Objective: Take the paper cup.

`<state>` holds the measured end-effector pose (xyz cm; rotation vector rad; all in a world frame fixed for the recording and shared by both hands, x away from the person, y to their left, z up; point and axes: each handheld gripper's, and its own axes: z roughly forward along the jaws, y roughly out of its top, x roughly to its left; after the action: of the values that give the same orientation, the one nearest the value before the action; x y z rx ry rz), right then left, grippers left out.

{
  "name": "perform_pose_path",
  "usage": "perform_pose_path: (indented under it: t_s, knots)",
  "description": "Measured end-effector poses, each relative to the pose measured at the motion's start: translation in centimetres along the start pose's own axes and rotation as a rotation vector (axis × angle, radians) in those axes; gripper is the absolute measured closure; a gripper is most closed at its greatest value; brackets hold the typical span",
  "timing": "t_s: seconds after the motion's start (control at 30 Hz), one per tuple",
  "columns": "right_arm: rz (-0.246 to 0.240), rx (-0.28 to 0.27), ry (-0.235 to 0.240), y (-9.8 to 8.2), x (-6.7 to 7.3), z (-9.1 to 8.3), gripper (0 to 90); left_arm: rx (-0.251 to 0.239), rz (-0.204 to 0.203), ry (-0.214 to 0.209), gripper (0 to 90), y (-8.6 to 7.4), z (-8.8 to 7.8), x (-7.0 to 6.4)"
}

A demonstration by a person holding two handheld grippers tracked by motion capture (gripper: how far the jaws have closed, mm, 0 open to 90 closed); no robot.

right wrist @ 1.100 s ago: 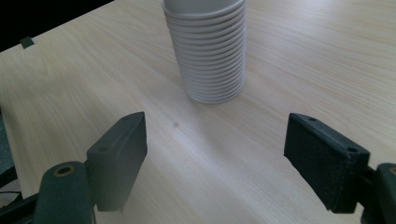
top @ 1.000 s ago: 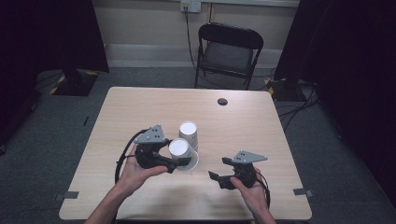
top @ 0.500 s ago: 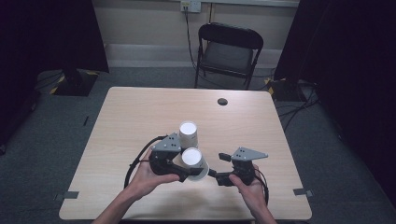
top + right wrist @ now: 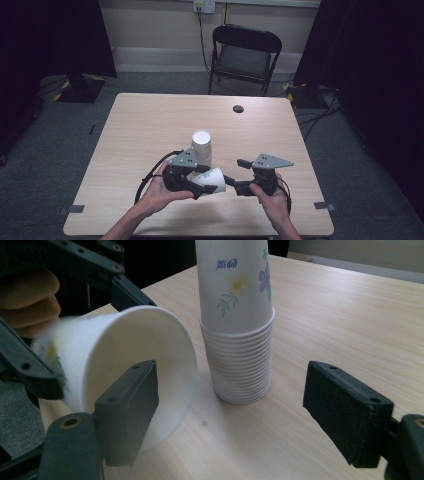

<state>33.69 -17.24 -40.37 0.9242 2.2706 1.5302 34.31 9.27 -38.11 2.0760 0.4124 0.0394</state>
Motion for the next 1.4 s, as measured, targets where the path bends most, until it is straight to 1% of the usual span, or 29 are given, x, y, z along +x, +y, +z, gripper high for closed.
perform_pose_path:
  t_s: [0.1,0.2,0.3,0.33,0.37,0.47,0.57,0.63,0.7,0.77,0.83,0.87,0.93,1.0,1.03,1.23,1.4]
  knots:
    - [-0.004,-0.007,0.006,0.2,0.2,-0.1,21.9,0.009,0.001,-0.002,32.7,-0.2,0.1,0.1]
    - [-0.01,0.0,0.014,0.3,0.5,0.0,21.8,0.007,0.001,-0.007,33.4,-0.2,0.1,0.0]
    - [-0.011,0.0,0.01,0.2,0.4,0.0,21.2,-0.012,-0.001,-0.013,33.9,-0.2,-0.2,-0.1]
    - [-0.009,-0.004,0.001,0.2,0.4,-0.1,21.1,-0.013,-0.004,-0.012,33.9,-0.1,-0.4,0.0]
    - [-0.005,-0.01,-0.009,0.2,0.2,-0.2,21.1,-0.022,-0.005,-0.014,33.9,-0.1,-0.6,0.0]
    - [0.019,-0.024,-0.037,0.0,-0.6,-0.8,20.8,-0.051,-0.007,-0.002,33.8,0.3,-1.6,0.1]
    - [0.041,-0.025,-0.056,-0.5,-1.2,-1.2,20.7,-0.11,-0.013,0.013,33.9,0.8,-3.0,0.2]
    - [0.043,-0.008,-0.042,-1.1,-1.0,-0.9,20.8,-0.144,-0.018,0.01,33.9,1.1,-3.6,0.2]
    - [0.042,0.01,-0.013,-1.5,-0.4,-0.2,20.7,-0.171,-0.019,0.005,34.0,1.4,-3.7,0.2]
    - [0.033,0.015,0.022,-1.6,0.5,0.6,20.8,-0.179,-0.015,-0.004,34.0,1.5,-3.6,0.0]
    - [0.02,0.011,0.032,-1.4,1.0,1.0,20.7,-0.171,-0.005,-0.017,33.9,1.5,-3.2,-0.3]
    - [0.014,0.005,0.034,-1.2,1.2,1.2,20.7,-0.162,0.003,-0.015,33.9,1.5,-3.1,-0.4]
    - [0.013,-0.006,0.042,-1.1,1.4,1.3,20.7,-0.155,0.005,-0.025,33.9,1.5,-2.9,-0.6]
    - [0.011,-0.013,0.039,-1.1,1.4,1.2,20.7,-0.145,0.009,-0.026,33.9,1.4,-2.6,-0.7]
    - [0.016,-0.023,0.042,-1.1,1.3,1.1,21.0,-0.148,0.005,-0.028,33.7,1.4,-2.6,-0.7]
    - [0.008,-0.017,0.03,-1.1,1.2,1.0,21.1,-0.136,0.004,-0.027,33.2,1.2,-2.4,-0.4]
    - [0.007,-0.016,0.014,-1.0,1.0,0.9,22.3,-0.131,-0.009,-0.027,32.7,1.0,-2.2,-0.2]
